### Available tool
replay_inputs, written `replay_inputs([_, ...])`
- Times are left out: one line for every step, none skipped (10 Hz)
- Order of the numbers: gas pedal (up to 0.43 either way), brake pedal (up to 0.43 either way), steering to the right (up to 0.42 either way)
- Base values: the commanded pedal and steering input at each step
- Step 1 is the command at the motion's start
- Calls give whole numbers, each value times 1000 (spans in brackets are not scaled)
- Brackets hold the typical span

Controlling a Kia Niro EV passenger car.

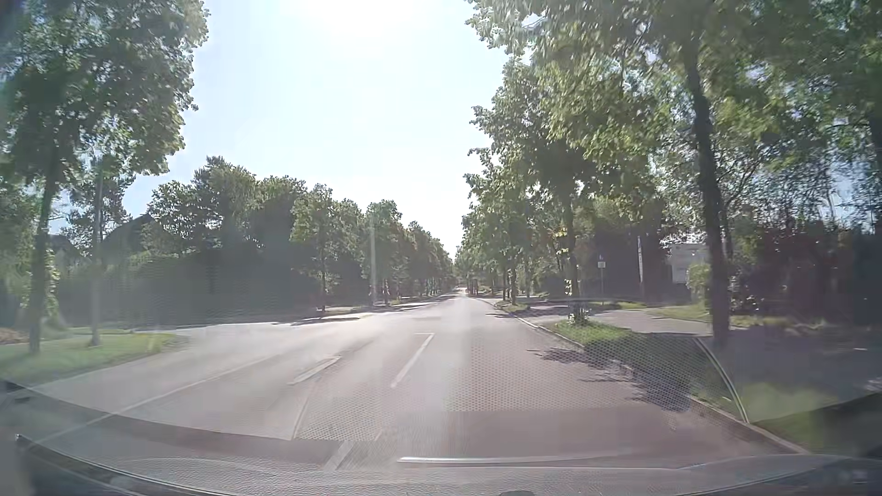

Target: Follow the waypoints while adhering to traffic rules and regulations

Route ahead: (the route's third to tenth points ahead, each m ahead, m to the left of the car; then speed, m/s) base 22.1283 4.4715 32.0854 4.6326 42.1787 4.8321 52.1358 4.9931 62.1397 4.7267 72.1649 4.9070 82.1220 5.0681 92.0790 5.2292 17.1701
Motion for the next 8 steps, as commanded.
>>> replay_inputs([157, 12, -6])
replay_inputs([157, 12, -5])
replay_inputs([169, 12, -3])
replay_inputs([169, 12, -2])
replay_inputs([169, 12, -2])
replay_inputs([169, 12, -1])
replay_inputs([169, 12, -1])
replay_inputs([169, 12, -1])
